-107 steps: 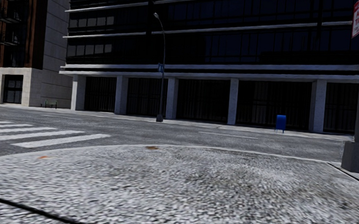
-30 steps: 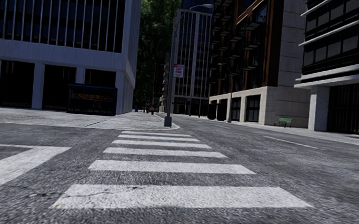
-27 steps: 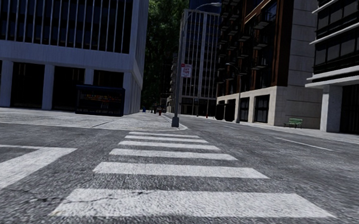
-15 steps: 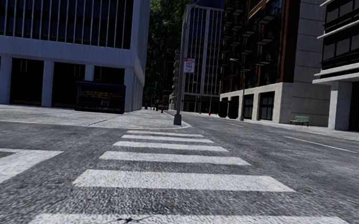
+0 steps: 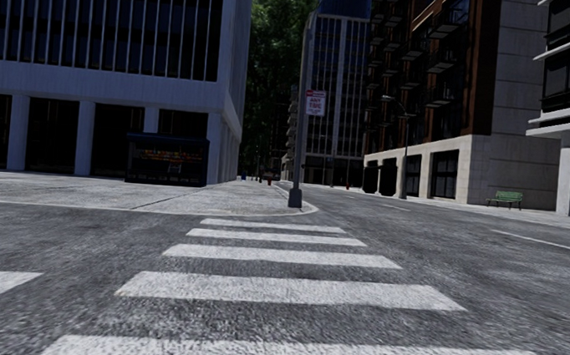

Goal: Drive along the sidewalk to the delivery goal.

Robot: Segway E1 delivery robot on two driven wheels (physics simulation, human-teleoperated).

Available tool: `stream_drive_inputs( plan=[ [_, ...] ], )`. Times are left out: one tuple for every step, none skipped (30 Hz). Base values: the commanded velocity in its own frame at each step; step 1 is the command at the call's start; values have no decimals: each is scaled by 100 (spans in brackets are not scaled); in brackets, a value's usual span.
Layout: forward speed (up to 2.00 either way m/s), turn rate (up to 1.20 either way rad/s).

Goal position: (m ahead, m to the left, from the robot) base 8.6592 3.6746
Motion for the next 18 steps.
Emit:
stream_drive_inputs(
  plan=[
    [200,35],
    [200,35],
    [200,35],
    [200,36],
    [200,35],
    [200,32],
    [200,32],
    [200,32],
    [200,31],
    [200,30],
    [200,29],
    [200,20],
    [200,20],
    [200,0],
    [200,0],
    [200,0],
    [200,0],
    [200,0]
  ],
)
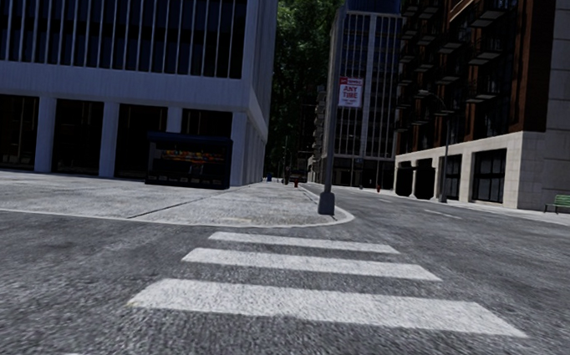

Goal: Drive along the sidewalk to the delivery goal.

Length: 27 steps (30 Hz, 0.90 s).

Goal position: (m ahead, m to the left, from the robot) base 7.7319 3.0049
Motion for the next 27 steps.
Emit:
stream_drive_inputs(
  plan=[
    [200,0],
    [200,0],
    [200,0],
    [200,0],
    [200,0],
    [200,0],
    [200,0],
    [200,0],
    [200,0],
    [200,0],
    [200,0],
    [200,0],
    [200,0],
    [200,0],
    [200,0],
    [200,0],
    [200,0],
    [200,0],
    [200,0],
    [200,0],
    [200,0],
    [200,0],
    [200,0],
    [200,0],
    [200,0],
    [200,0],
    [200,0]
  ],
)
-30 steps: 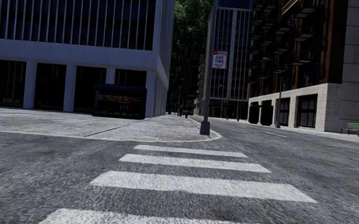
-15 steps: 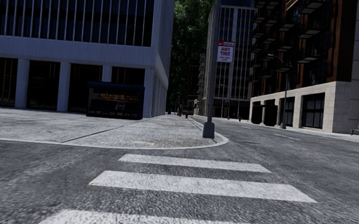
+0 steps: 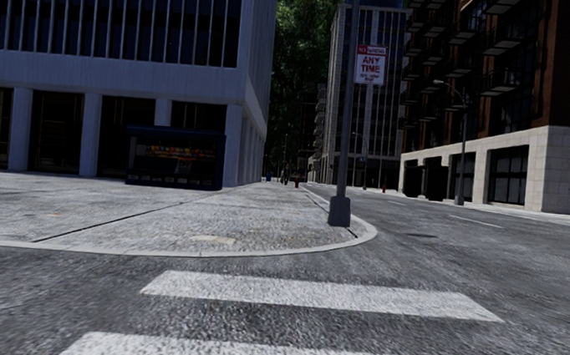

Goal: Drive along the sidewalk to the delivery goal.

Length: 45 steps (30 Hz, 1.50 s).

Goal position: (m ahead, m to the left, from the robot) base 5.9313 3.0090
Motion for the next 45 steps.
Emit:
stream_drive_inputs(
  plan=[
    [200,0],
    [200,0],
    [200,0],
    [200,0],
    [200,0],
    [200,0],
    [200,0],
    [200,0],
    [200,0],
    [200,0],
    [200,0],
    [200,0],
    [200,0],
    [200,0],
    [200,0],
    [200,0],
    [200,0],
    [200,0],
    [200,0],
    [200,0],
    [200,0],
    [200,0],
    [200,0],
    [199,11],
    [184,21],
    [160,24],
    [142,29],
    [142,29],
    [136,33],
    [133,34],
    [133,38],
    [132,41],
    [132,41],
    [132,42],
    [132,42],
    [132,42],
    [132,42],
    [130,42],
    [130,42],
    [129,42],
    [128,42],
    [127,42],
    [126,42],
    [126,42],
    [125,42]
  ],
)
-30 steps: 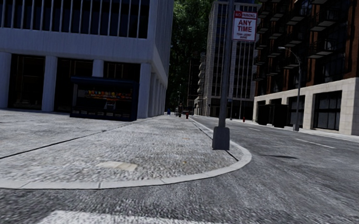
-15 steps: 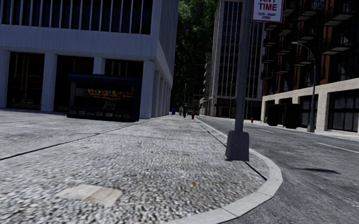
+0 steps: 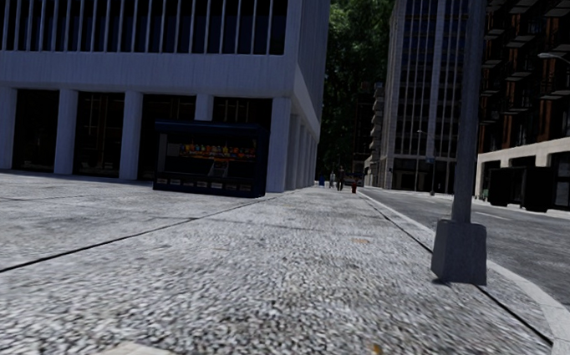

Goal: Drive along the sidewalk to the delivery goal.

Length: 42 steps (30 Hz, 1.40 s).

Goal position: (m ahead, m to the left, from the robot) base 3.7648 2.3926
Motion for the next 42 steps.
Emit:
stream_drive_inputs(
  plan=[
    [120,43],
    [114,43],
    [111,44],
    [111,44],
    [109,44],
    [109,44],
    [108,44],
    [102,46],
    [102,46],
    [98,47],
    [95,48],
    [92,48],
    [91,48],
    [90,49],
    [90,49],
    [90,51],
    [90,52],
    [90,53],
    [90,53],
    [90,53],
    [90,53],
    [90,53],
    [90,53],
    [90,53],
    [90,53],
    [90,53],
    [92,53],
    [93,53],
    [94,53],
    [94,53],
    [94,53],
    [94,53],
    [95,53],
    [95,53],
    [95,53],
    [95,53],
    [95,53],
    [95,53],
    [95,53],
    [95,53],
    [95,53],
    [95,53]
  ],
)
